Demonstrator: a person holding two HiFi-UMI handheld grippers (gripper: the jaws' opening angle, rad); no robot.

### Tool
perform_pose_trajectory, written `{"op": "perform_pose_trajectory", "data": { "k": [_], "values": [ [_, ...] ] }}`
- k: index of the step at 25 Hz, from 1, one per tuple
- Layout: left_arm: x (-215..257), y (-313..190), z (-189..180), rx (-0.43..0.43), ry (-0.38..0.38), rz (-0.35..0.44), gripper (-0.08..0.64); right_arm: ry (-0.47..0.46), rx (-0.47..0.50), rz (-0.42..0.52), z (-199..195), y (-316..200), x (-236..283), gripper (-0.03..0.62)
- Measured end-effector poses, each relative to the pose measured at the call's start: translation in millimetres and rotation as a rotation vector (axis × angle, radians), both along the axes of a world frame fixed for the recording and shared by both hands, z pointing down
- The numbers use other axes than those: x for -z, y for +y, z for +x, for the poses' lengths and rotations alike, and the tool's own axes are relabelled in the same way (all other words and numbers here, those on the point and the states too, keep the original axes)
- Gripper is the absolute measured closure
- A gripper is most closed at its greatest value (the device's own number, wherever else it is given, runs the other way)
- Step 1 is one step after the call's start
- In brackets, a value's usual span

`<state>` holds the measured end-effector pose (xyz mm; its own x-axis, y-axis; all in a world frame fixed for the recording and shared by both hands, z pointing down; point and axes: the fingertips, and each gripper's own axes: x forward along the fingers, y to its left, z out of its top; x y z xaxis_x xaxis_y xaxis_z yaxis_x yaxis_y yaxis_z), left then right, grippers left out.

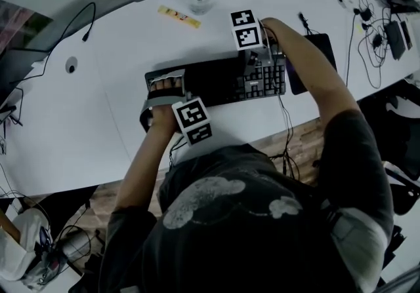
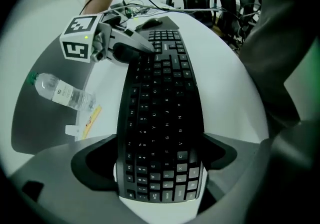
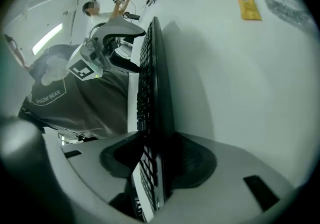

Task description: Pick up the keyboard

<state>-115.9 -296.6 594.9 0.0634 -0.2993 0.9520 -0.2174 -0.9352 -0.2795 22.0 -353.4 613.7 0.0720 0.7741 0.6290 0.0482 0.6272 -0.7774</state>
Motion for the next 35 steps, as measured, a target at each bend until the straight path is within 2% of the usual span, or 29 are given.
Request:
{"op": "perform_pose_trajectory", "data": {
  "k": [2, 5, 9, 11, 16, 20, 24, 26, 29, 35],
  "values": [
    [0, 2, -2, 0.014, 0.011, -0.019, 0.061, 0.038, -0.008, -0.07, 5, 9, 3, 0.448],
    [-2, 7, -7, 0.007, -0.013, -0.026, 0.061, 0.066, -0.027, -0.155, 8, 26, 7, 0.488],
    [-3, 6, -14, 0.026, -0.001, -0.015, 0.061, 0.0, -0.098, -0.173, 6, 33, 13, 0.508],
    [2, 5, -19, 0.022, -0.003, 0.018, 0.061, -0.053, -0.183, -0.183, 1, 33, 22, 0.517],
    [18, -1, -28, 0.032, -0.011, 0.143, 0.061, -0.215, -0.466, -0.226, -10, 35, 51, 0.526],
    [41, -6, -23, 0.089, 0.035, 0.27, 0.061, -0.275, -0.603, -0.182, -1, 42, 56, 0.525],
    [47, 6, -25, 0.172, 0.086, 0.306, 0.061, -0.352, -0.738, -0.174, 9, 56, 65, 0.523],
    [50, 13, -27, 0.231, 0.127, 0.304, 0.061, -0.416, -0.799, -0.164, 13, 62, 71, 0.523],
    [58, 24, -28, 0.346, 0.233, 0.3, 0.061, -0.526, -0.894, -0.157, 15, 74, 85, 0.523],
    [78, 49, -20, 0.586, 0.572, 0.244, 0.063, -0.722, -1.077, -0.118, 22, 97, 108, 0.523]
  ]
}}
